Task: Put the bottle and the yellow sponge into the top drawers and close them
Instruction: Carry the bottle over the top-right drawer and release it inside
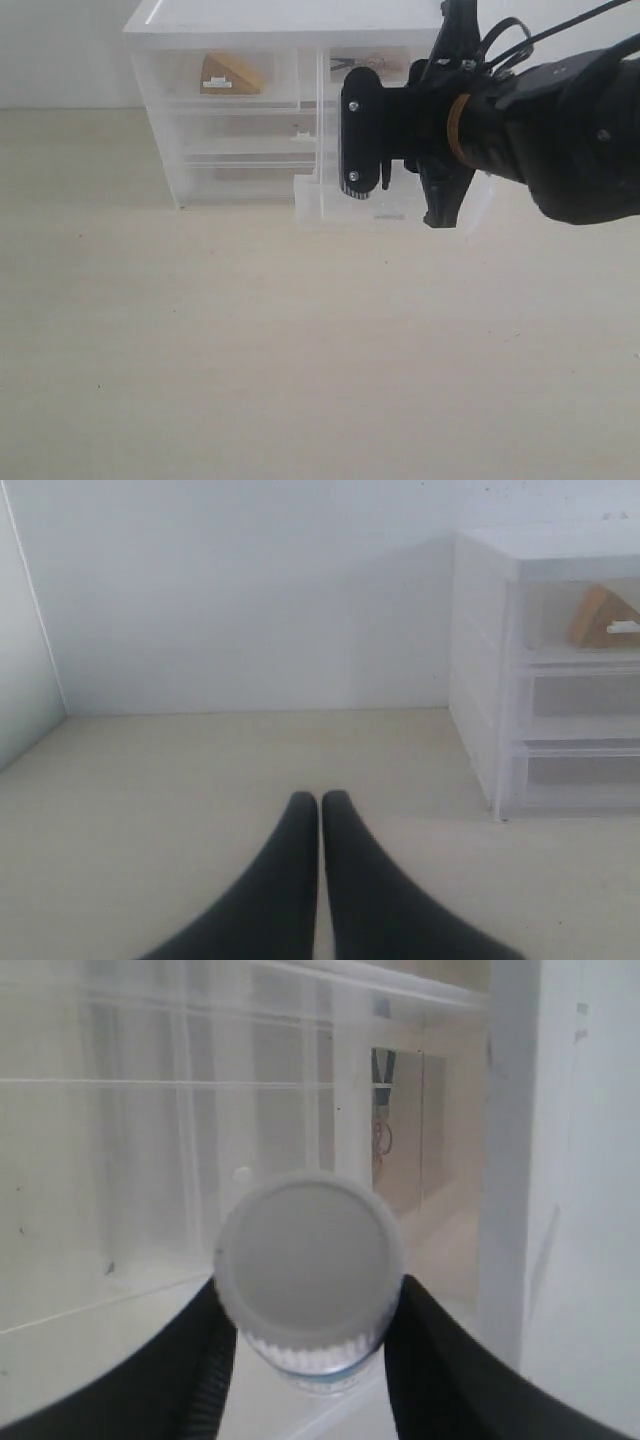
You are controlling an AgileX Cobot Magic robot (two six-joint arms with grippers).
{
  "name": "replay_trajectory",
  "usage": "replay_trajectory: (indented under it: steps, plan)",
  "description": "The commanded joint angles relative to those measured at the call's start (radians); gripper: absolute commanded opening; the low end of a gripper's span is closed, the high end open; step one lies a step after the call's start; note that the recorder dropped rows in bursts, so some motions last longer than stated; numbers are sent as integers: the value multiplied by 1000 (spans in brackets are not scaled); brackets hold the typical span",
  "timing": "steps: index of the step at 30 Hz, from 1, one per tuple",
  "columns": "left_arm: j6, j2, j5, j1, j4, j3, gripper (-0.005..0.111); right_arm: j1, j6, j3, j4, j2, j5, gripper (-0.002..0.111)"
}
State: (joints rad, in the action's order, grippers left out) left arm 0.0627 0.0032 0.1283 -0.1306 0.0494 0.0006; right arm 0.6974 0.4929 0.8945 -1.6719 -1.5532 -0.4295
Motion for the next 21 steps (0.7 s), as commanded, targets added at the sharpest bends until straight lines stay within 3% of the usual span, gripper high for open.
replay_trajectory:
  steps: [1,9,11,16,18,21]
  plan:
    - [-1,-3,0,-3,2,-1,4,1,-4,9,-39,-31,-32,4]
    - [-1,-3,0,-3,2,-1,4,1,16,16,-41,-62,-48,7]
    - [-1,-3,0,-3,2,-1,4,1,16,16,-41,-62,-46,21]
    - [-1,-3,0,-3,2,-1,4,1,21,16,-37,-62,-38,75]
    - [-1,-3,0,-3,2,-1,4,1,24,16,-34,-62,-33,81]
    - [-1,-3,0,-3,2,-1,4,1,24,16,-15,-53,-21,75]
